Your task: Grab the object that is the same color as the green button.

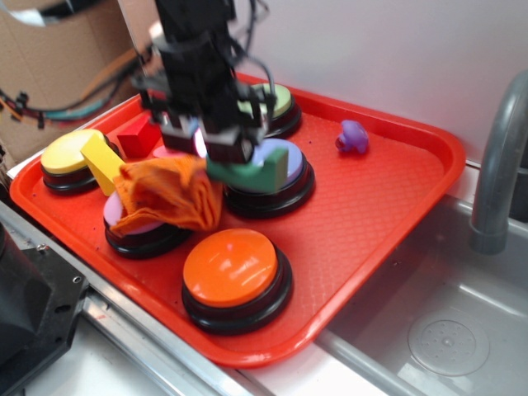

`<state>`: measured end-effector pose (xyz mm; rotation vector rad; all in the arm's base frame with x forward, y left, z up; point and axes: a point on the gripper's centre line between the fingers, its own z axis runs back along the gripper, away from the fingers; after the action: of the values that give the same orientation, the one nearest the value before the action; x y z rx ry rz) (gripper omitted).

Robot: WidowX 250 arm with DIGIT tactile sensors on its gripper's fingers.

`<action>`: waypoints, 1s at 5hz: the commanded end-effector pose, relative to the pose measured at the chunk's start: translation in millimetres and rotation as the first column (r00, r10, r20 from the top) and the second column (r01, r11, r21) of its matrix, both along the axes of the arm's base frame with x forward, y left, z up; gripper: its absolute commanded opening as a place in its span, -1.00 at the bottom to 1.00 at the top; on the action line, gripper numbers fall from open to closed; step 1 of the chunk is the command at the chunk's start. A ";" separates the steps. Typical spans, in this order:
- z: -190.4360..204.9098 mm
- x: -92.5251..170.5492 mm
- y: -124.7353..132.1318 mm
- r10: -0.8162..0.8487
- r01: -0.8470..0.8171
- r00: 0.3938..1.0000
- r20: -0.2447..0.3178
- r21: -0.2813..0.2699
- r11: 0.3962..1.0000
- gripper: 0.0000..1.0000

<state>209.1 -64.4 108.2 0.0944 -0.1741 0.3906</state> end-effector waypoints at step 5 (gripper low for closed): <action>116.8 -5.3 78.1 -0.189 0.193 0.980 0.066 -0.063 0.979 -1.00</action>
<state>196.9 6.0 213.8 -0.0120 -0.1717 0.2005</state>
